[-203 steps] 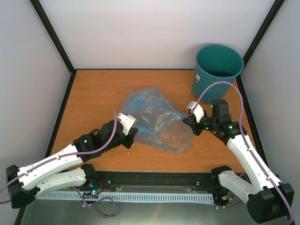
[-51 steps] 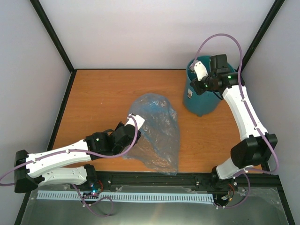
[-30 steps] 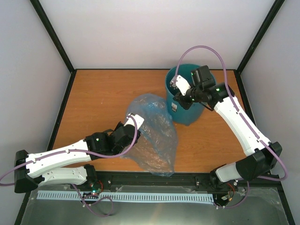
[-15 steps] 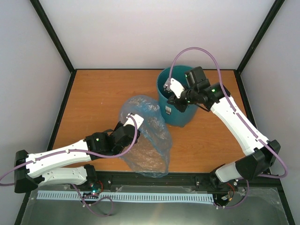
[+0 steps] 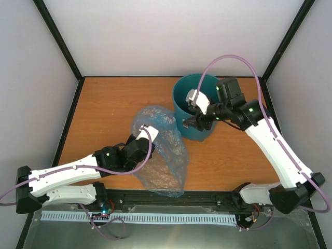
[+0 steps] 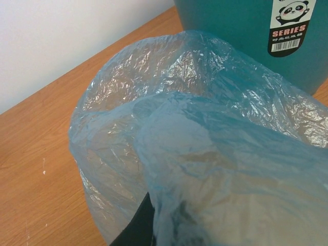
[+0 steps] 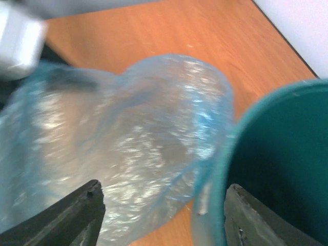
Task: Put the trash bags into the trash bin
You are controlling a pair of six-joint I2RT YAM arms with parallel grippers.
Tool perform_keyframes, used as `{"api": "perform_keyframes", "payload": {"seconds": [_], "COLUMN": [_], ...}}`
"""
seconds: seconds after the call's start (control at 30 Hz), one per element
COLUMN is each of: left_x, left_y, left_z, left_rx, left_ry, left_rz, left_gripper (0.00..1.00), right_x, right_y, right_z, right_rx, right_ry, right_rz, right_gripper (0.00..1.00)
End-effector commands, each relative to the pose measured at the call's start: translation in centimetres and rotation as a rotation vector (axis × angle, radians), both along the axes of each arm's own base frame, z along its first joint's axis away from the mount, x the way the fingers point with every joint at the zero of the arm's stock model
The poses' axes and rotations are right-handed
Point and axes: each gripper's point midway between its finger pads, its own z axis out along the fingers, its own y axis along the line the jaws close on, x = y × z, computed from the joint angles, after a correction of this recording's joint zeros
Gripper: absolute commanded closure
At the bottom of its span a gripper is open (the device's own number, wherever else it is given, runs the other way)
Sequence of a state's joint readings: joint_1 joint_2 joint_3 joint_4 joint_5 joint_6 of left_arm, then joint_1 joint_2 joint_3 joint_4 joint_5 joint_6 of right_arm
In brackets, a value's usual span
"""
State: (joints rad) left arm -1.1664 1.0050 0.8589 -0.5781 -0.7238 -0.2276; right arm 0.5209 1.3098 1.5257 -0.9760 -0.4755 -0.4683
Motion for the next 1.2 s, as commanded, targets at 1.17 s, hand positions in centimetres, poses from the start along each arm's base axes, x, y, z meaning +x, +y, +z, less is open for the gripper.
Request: {"api": "perform_keyframes", "payload": {"seconds": [1.17], "left_x": [0.2], "left_y": [-1.4], "left_z": [7.2], "left_rx": [-0.278], "left_ry": [0.233], "left_rz": [0.164], "left_gripper": [0.99], "right_x": [-13.5], "right_y": [7.1], "right_z": [-2.2], "right_rx": [0.097], "right_ry": [-0.023], "right_rz": [0.297], "right_gripper": [0.0]}}
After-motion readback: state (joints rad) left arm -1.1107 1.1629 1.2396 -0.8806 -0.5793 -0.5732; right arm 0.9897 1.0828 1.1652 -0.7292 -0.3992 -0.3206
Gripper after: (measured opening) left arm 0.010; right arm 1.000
